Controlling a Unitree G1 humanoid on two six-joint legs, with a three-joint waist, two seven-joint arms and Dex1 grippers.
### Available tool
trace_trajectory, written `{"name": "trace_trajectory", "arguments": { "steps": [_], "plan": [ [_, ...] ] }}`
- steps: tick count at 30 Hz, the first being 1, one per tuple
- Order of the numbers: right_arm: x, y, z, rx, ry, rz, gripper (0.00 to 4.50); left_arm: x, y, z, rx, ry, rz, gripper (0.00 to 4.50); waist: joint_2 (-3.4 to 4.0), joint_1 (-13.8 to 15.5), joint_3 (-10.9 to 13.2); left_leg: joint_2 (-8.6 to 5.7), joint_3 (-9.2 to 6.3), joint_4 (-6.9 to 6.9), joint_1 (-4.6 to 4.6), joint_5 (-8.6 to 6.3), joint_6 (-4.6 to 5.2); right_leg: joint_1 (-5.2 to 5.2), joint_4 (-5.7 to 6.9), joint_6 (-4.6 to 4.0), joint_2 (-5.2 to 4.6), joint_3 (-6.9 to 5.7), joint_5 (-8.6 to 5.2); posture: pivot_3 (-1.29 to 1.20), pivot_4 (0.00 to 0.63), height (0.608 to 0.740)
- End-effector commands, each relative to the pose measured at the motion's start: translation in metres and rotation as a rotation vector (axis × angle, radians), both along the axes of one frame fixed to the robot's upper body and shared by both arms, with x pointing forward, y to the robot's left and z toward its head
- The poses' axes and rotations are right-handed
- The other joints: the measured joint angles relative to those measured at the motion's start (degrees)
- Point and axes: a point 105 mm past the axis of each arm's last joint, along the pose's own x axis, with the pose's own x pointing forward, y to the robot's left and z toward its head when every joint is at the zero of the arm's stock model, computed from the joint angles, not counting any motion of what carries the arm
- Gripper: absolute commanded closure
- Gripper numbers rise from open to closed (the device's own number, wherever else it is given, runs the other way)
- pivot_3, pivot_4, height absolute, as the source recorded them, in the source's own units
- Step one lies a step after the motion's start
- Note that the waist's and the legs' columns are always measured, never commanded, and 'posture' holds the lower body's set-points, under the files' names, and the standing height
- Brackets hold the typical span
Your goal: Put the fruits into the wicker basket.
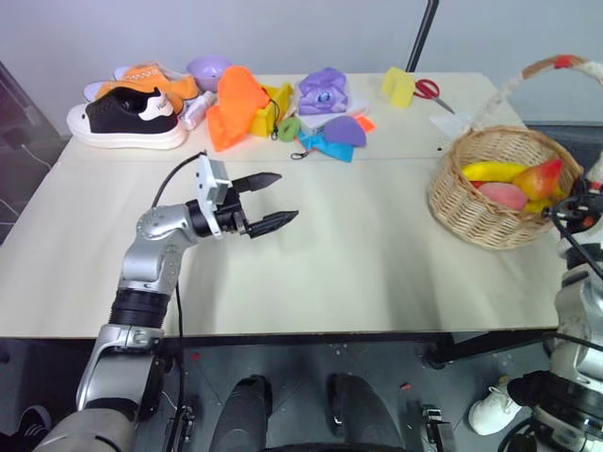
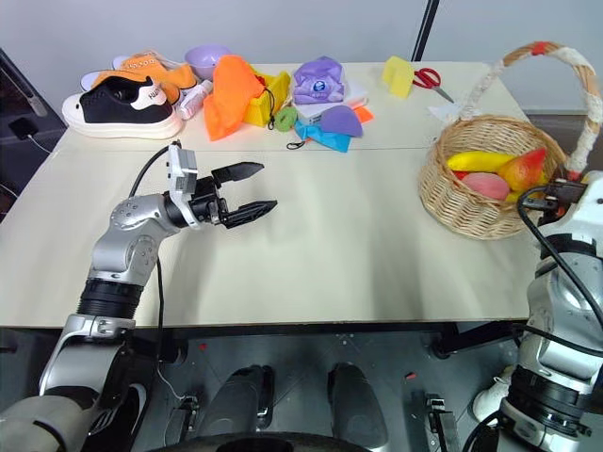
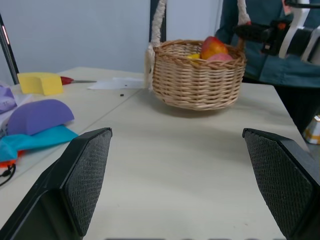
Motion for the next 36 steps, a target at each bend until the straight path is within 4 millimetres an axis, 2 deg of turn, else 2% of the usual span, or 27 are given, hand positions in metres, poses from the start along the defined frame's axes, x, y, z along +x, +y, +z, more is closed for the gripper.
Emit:
{"name": "trace_trajectory", "arguments": {
  "steps": [1, 4, 9, 13, 16, 20, 22, 24, 26, 29, 32, 34, 36],
  "plan": [
    [-0.004, 0.012, 0.018, -0.057, -0.067, 0.058, 4.01, -0.002, -0.002, 0.008, -0.003, -0.037, -0.007, 0.00, 0.01, 0.03, 0.00, 0.00, 0.00, 0.00, 0.00, 0.00, 0.00, 0.00, 0.00, 0.00, 0.00, 0.00, 0.00, 0.00, 0.150, 0.740],
    [-0.004, 0.012, 0.016, -0.034, -0.068, 0.054, 2.63, -0.004, -0.002, 0.007, -0.007, -0.030, -0.008, 0.00, 0.02, -0.18, -0.01, 0.00, 0.00, 0.00, 0.02, 0.00, 0.00, 0.01, 0.00, 0.02, 0.01, 0.00, 0.01, 0.00, 0.150, 0.740],
    [-0.003, 0.021, 0.012, -0.054, -0.035, 0.101, 0.05, -0.005, 0.001, 0.003, -0.012, -0.029, 0.001, 0.00, 0.03, -0.09, -0.02, 0.01, -0.02, 0.00, 0.02, 0.00, 0.00, 0.02, 0.01, 0.03, 0.02, 0.00, 0.01, 0.00, 0.150, 0.740],
    [-0.014, 0.022, 0.011, -0.040, -0.026, 0.110, 0.05, -0.005, 0.003, -0.002, -0.021, -0.018, 0.023, 0.00, 0.03, 0.01, -0.02, 0.02, -0.02, 0.00, 0.02, 0.00, 0.00, 0.03, 0.01, 0.03, 0.01, 0.00, 0.00, 0.00, 0.150, 0.740],
    [-0.029, 0.031, 0.013, -0.057, -0.037, 0.128, 0.05, -0.004, 0.007, -0.006, -0.019, -0.009, 0.051, 0.00, 0.03, 0.20, -0.02, 0.02, -0.05, 0.00, 0.01, 0.00, 0.00, 0.04, 0.00, 0.00, 0.01, -0.01, -0.03, 0.00, 0.150, 0.740],
    [-0.059, 0.060, 0.023, -0.077, -0.133, 0.190, 0.05, 0.001, 0.019, -0.008, -0.031, -0.005, 0.116, 0.00, 0.07, 0.13, -0.04, 0.03, -0.10, 0.00, 0.02, 0.00, 0.01, 0.06, 0.01, -0.05, 0.01, -0.04, -0.10, 0.00, 0.150, 0.740],
    [-0.064, 0.084, 0.019, -0.147, -0.121, 0.278, 0.05, 0.004, 0.026, -0.008, -0.045, 0.003, 0.165, 0.00, 0.08, -0.01, -0.05, 0.04, -0.09, 0.02, 0.03, 0.00, 0.01, 0.07, 0.01, -0.05, 0.01, -0.03, -0.10, 0.00, 0.150, 0.740],
    [-0.060, 0.112, 0.010, -0.181, -0.102, 0.427, 0.05, 0.006, 0.032, -0.008, -0.053, 0.017, 0.206, 0.00, 0.07, -0.39, -0.07, 0.04, -0.05, 0.03, 0.08, -0.01, 0.01, 0.11, 0.00, -0.06, 0.01, -0.01, -0.11, 0.00, 0.150, 0.740],
    [-0.053, 0.124, 0.004, -0.177, -0.092, 0.499, 0.05, 0.005, 0.035, -0.009, -0.044, 0.012, 0.230, 0.00, 0.07, -0.54, -0.07, 0.09, -0.03, 0.03, 0.16, -0.01, 0.01, 0.16, 0.01, -0.08, 0.03, -0.01, -0.11, 0.00, 0.150, 0.740],
    [-0.022, 0.153, -0.007, -0.180, -0.029, 0.738, 0.05, 0.008, 0.063, -0.014, -0.030, 0.019, 0.391, 0.00, 0.05, -1.04, -0.07, 0.12, 0.00, 0.09, 0.19, -0.01, 0.01, 0.18, 0.00, -0.13, 0.02, 0.00, -0.09, 0.00, 0.150, 0.740],
    [-0.011, 0.175, -0.020, -0.224, 0.066, 0.967, 0.05, 0.010, 0.089, -0.014, -0.039, 0.022, 0.522, 0.00, 0.04, -0.51, -0.08, 0.10, -0.05, 0.08, 0.16, -0.01, 0.01, 0.18, 0.00, -0.12, -0.03, -0.05, -0.10, 0.00, 0.150, 0.740],
    [-0.009, 0.182, -0.026, -0.245, 0.122, 1.101, 0.05, 0.012, 0.107, -0.011, -0.077, 0.026, 0.608, 0.00, 0.04, 0.17, -0.07, 0.10, -0.12, 0.02, 0.11, -0.02, 0.04, 0.17, 0.01, -0.07, -0.01, -0.11, -0.12, 0.00, 0.150, 0.740],
    [-0.003, 0.180, -0.029, -0.254, 0.161, 1.166, 0.05, 0.014, 0.121, -0.008, -0.103, 0.020, 0.667, 0.00, 0.04, 0.37, -0.07, 0.09, -0.17, 0.03, 0.08, -0.03, 0.05, 0.17, 0.00, -0.04, -0.04, -0.20, -0.12, 0.00, 0.150, 0.740]
  ]
}}
